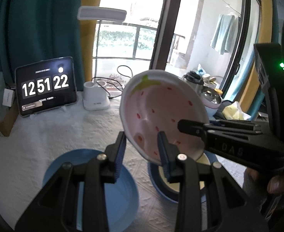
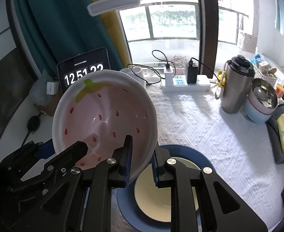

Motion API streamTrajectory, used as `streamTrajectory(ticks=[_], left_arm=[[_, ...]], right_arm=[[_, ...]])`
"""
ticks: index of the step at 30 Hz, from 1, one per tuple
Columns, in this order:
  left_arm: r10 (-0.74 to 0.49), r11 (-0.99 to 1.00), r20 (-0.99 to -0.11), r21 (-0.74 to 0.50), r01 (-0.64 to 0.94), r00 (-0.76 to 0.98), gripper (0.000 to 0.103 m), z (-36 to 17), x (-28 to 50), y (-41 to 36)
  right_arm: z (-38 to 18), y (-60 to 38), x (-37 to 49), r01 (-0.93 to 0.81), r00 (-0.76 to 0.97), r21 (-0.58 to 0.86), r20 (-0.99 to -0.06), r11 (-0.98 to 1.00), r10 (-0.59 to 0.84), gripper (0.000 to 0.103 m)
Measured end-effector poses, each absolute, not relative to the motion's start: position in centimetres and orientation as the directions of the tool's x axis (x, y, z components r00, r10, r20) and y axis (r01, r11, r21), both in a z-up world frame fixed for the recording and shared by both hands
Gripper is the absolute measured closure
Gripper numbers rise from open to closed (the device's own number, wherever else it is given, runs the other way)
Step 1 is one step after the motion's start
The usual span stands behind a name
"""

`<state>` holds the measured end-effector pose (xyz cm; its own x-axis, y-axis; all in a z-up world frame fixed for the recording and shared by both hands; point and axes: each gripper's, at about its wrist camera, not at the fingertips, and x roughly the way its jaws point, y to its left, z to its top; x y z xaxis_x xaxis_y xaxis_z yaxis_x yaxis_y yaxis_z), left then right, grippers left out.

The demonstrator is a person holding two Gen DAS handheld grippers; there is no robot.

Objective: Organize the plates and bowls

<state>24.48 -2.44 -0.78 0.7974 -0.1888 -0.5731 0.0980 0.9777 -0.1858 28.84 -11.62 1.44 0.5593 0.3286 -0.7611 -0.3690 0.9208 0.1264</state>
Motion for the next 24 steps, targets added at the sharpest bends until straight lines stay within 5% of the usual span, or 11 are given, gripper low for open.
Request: streamTrajectory(ticks=[24], left_arm=[[-0.237, 0.971, -0.632, -0.18, 0.158, 0.738, 0.069, -2.8, 23.7, -9.0]], right_arm=[[-0.5, -18.9, 26.3, -0.289, 0.558, 0.159, -0.773, 0.944, 0.301, 0.083]])
